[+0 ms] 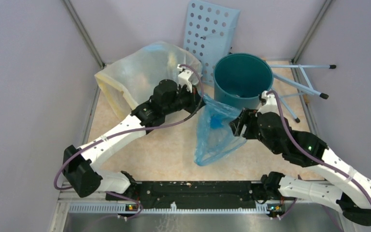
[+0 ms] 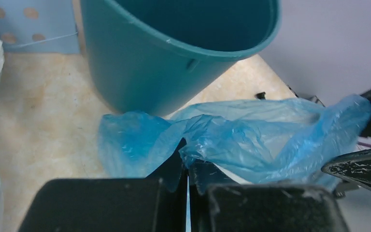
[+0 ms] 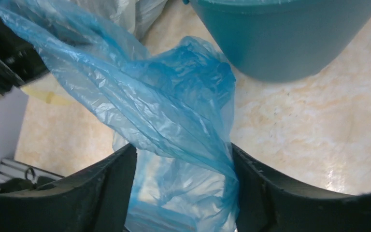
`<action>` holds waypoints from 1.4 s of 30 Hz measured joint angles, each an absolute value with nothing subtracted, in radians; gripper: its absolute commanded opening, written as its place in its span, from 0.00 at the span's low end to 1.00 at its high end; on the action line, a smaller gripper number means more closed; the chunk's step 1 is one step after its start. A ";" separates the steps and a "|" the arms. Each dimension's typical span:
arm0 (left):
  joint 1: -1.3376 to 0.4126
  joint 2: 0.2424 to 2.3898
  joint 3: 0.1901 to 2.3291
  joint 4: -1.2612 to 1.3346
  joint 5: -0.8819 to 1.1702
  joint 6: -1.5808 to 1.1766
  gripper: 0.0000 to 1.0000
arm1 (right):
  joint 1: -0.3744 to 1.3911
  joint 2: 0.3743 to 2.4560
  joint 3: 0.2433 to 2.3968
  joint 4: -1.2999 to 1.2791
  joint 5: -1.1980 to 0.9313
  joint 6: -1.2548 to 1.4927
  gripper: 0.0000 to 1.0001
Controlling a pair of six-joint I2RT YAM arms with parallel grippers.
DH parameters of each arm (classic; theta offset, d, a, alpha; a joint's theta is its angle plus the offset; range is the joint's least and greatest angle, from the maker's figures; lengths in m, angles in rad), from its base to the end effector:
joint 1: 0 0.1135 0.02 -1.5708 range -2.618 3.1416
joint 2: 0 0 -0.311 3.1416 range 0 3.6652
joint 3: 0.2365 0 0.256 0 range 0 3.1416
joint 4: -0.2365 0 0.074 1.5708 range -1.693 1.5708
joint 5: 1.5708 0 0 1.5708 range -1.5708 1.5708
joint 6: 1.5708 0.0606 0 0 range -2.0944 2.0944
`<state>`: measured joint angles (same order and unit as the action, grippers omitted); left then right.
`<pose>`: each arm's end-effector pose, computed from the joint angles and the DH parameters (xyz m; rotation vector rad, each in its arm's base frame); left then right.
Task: Put the trash bags into the trash bin
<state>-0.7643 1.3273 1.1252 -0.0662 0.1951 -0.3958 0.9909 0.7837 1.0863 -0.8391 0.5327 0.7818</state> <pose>0.2298 -0.2365 0.3888 0.4994 1.8869 -0.9724 0.0958 0.0901 0.4000 0.1023 2.0689 0.5489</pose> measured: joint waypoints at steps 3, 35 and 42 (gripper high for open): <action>-0.764 1.342 1.217 -0.157 0.239 -0.371 0.00 | 0.990 0.749 1.083 -0.812 0.503 0.635 0.79; -0.764 1.481 1.439 -0.606 0.482 -0.336 0.12 | 0.990 1.029 1.217 -0.679 0.174 0.062 0.00; -0.764 1.415 1.359 -0.553 0.482 -0.326 0.59 | 0.982 1.027 1.217 -0.669 0.220 0.110 0.00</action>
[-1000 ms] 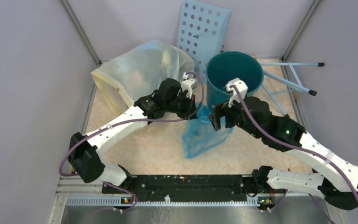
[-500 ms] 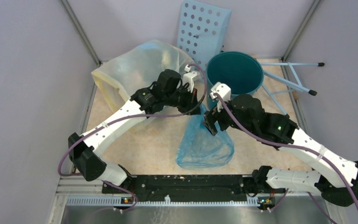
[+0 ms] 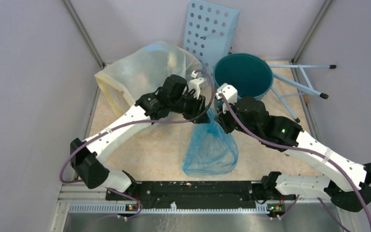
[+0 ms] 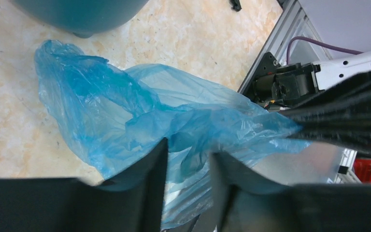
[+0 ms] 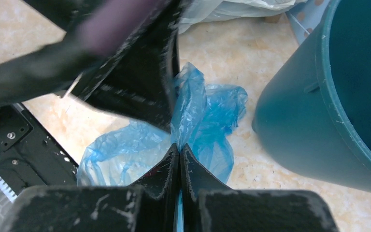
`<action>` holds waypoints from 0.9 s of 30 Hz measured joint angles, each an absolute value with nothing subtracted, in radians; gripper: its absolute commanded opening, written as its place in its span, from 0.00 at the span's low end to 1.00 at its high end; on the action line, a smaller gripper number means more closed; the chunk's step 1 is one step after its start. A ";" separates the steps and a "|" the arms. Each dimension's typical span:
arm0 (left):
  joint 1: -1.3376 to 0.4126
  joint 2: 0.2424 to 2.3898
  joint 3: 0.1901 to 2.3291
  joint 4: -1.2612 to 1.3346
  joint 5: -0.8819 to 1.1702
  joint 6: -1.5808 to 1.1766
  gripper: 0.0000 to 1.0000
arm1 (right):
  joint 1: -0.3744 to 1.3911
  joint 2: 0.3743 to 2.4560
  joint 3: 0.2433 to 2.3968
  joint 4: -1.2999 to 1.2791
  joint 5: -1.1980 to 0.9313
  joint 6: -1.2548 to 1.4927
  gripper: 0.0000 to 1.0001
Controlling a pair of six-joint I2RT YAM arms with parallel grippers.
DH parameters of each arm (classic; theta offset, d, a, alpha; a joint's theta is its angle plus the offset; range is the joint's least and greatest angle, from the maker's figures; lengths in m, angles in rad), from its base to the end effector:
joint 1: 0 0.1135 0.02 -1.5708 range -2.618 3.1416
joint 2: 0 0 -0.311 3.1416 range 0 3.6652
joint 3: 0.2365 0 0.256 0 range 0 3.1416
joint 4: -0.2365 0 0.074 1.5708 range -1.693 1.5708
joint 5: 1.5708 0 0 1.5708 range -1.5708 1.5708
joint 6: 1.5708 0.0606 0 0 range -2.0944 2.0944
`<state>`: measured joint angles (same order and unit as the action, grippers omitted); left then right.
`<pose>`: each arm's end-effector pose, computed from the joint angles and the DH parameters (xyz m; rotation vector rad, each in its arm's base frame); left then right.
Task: Put the trash bags into the trash bin
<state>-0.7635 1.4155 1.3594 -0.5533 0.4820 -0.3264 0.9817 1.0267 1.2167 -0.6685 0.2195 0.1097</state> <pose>0.2179 -0.2474 0.3936 0.7917 2.1959 -1.1126 0.1278 0.1675 0.4242 -0.7461 1.9286 0.4566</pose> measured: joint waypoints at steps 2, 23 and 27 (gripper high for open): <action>-0.764 1.366 1.314 -0.529 0.480 -0.326 0.66 | 0.969 1.027 1.217 -0.665 0.216 0.139 0.00; -0.762 1.115 0.896 -0.245 0.352 -0.342 0.84 | 0.870 1.038 1.219 -0.627 0.101 0.248 0.00; -0.762 1.152 0.900 -0.231 0.346 -0.351 0.60 | 0.867 1.039 1.219 -0.627 0.091 0.248 0.00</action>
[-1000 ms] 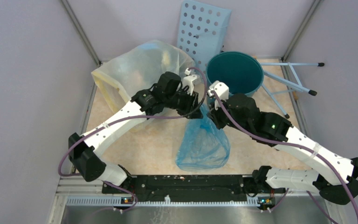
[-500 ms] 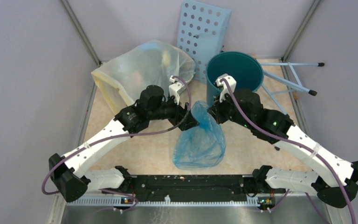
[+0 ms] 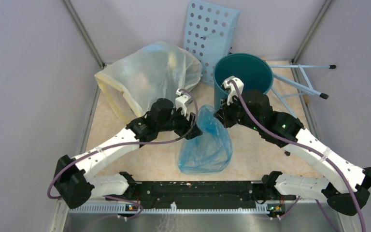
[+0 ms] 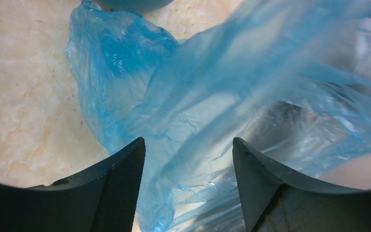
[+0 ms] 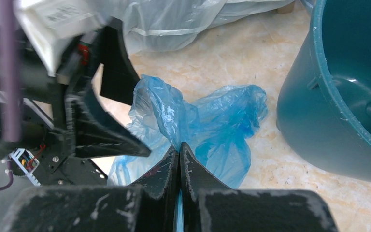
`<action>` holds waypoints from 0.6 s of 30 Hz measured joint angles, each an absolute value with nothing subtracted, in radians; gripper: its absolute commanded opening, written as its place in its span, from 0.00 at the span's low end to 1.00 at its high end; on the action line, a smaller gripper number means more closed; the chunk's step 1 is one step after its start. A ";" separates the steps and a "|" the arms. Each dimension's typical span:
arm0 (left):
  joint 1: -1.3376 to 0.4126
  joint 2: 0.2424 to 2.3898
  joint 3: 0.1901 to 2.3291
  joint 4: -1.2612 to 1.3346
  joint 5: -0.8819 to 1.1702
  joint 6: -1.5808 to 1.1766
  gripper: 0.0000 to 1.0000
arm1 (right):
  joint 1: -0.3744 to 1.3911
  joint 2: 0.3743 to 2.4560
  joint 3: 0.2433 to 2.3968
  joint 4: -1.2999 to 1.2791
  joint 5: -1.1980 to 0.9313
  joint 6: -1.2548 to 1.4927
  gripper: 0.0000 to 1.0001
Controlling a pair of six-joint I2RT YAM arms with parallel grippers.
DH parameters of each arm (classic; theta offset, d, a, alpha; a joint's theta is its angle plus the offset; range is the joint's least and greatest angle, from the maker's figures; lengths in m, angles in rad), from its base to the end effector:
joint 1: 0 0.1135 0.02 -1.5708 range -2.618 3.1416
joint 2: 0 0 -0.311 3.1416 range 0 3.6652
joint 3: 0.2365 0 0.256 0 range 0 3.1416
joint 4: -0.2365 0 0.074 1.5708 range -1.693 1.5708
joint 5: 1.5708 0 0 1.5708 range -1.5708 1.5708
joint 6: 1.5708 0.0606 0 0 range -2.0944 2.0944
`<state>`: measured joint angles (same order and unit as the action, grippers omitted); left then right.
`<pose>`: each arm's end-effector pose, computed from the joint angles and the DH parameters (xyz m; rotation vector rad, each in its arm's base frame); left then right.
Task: Put the trash bags into the trash bin
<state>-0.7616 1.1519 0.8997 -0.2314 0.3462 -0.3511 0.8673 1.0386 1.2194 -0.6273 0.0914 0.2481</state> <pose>0.1779 -0.1981 0.3327 0.6695 2.0861 -1.0188 0.1449 0.1622 0.4272 -0.5737 1.9890 0.6096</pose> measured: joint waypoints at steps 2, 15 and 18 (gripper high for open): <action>-0.762 1.196 0.916 -0.240 0.340 -0.360 0.34 | 0.867 1.039 1.219 -0.627 0.088 0.249 0.00; -0.760 1.286 1.273 -0.530 0.216 -0.371 0.00 | 0.867 1.030 1.219 -0.687 0.275 0.278 0.00; -0.759 1.318 1.393 -0.595 0.233 -0.372 0.00 | 0.867 1.011 1.218 -0.706 0.364 0.289 0.00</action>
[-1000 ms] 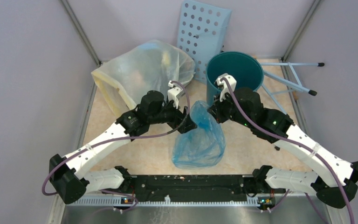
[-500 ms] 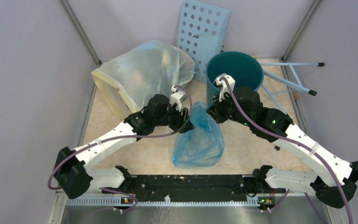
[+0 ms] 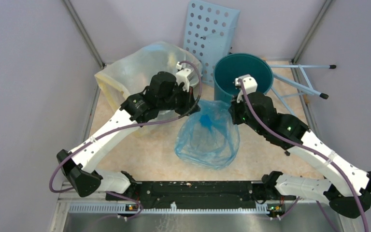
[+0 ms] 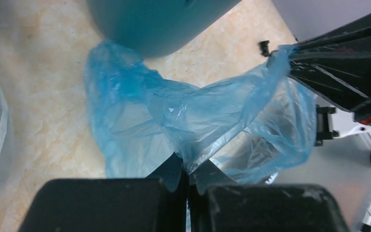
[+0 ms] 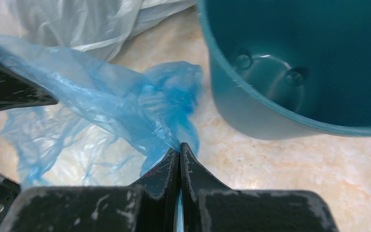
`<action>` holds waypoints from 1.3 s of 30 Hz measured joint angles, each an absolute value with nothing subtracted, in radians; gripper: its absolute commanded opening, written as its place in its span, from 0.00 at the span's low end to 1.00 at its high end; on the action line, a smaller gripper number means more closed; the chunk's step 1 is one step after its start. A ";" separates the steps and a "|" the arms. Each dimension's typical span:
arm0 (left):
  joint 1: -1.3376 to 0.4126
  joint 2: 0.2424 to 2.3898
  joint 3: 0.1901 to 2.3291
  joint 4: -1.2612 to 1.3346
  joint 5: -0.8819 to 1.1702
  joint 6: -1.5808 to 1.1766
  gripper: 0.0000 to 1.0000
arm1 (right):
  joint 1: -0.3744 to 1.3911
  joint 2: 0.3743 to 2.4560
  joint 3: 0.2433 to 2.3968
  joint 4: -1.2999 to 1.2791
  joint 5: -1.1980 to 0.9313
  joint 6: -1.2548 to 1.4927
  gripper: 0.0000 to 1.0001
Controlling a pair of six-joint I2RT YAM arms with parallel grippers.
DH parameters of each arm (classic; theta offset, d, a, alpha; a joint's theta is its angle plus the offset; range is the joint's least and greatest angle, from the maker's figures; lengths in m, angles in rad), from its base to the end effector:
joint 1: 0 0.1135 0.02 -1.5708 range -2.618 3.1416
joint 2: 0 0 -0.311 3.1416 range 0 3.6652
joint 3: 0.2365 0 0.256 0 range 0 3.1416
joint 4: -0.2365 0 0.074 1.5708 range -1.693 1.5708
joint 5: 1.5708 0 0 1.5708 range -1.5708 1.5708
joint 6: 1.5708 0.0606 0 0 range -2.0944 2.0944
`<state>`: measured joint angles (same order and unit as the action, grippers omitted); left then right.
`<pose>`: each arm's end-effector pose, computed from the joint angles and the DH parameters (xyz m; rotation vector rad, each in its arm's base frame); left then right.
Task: Put the trash bags into the trash bin
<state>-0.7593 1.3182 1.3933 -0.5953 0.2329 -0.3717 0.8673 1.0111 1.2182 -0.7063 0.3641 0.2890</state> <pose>0.2089 -0.2176 0.4270 0.5722 2.1380 -0.9039 0.1463 0.1392 0.4244 -0.3680 2.0191 0.3474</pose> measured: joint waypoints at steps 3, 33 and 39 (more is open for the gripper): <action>-0.757 1.369 1.503 -0.664 0.274 -0.382 0.00 | 0.867 0.987 1.217 -0.711 0.426 0.292 0.00; -0.657 1.488 1.497 -0.544 0.509 -0.737 0.00 | 0.908 0.698 0.861 -0.428 0.118 0.236 0.00; -0.657 1.510 1.486 -0.530 0.509 -0.762 0.00 | 1.079 0.739 0.751 -0.289 0.173 0.152 0.00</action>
